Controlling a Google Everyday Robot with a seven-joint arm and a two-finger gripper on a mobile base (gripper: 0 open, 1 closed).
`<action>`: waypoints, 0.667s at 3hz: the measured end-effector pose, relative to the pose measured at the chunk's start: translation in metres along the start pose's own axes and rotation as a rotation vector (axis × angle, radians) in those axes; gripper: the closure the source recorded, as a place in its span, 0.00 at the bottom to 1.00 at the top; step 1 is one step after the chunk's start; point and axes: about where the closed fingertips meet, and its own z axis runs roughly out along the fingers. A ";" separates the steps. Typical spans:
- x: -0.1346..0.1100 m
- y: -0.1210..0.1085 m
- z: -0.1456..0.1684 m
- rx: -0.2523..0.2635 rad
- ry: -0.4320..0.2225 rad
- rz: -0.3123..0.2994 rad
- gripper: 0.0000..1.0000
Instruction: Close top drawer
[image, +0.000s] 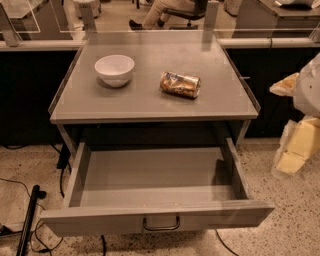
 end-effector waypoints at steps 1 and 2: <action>0.011 0.019 0.021 -0.024 -0.073 0.017 0.14; 0.016 0.048 0.055 -0.057 -0.276 0.077 0.45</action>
Offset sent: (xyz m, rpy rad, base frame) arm -0.0507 0.0238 -0.0948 0.5148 -0.0060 -0.0110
